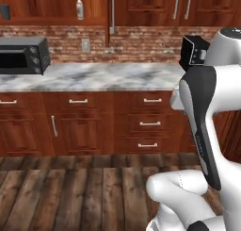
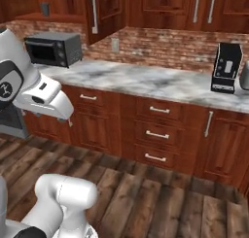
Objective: There is a bowl on the dining counter. Grab a lemon wedge from the fridge and place it in the bowl. Then get the liquor bottle and glass cup from the cabinet and place them next to the bowl.
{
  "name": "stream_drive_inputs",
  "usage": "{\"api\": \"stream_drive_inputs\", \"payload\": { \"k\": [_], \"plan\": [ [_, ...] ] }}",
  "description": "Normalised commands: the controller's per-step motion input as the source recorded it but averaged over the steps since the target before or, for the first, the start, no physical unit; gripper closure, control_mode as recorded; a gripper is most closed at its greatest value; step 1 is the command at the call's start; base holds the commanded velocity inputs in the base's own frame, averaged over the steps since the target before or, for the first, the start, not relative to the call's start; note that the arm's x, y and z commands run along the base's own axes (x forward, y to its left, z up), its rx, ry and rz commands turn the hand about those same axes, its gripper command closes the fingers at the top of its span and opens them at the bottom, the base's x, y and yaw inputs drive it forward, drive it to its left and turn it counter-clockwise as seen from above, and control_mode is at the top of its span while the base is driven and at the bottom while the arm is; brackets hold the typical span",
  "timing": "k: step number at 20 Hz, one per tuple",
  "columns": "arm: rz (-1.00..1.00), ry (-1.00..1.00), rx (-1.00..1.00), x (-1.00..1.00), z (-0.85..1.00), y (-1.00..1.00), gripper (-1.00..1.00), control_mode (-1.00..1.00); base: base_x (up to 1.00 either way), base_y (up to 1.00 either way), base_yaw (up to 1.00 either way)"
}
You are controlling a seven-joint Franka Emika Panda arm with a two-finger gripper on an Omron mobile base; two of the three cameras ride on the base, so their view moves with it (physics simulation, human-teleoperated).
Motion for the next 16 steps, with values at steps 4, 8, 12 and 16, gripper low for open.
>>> {"api": "stream_drive_inputs", "payload": {
  "k": [4, 8, 12, 16],
  "plan": [
    [0.00, 0.00, 0.00, 0.00, 0.00, 0.00, -1.00, 1.00, 1.00, 0.49, 0.00],
    [0.00, 0.00, 0.00, 0.00, 0.00, 0.00, -1.00, 1.00, 1.00, 0.69, 0.00],
    [0.00, 0.00, 0.00, 0.00, 0.00, 0.00, -1.00, 1.00, 1.00, 0.75, 0.00],
    [0.00, 0.00, 0.00, 0.00, 0.00, 0.00, -1.00, 1.00, 1.00, 0.81, 0.00]
  ]
}}
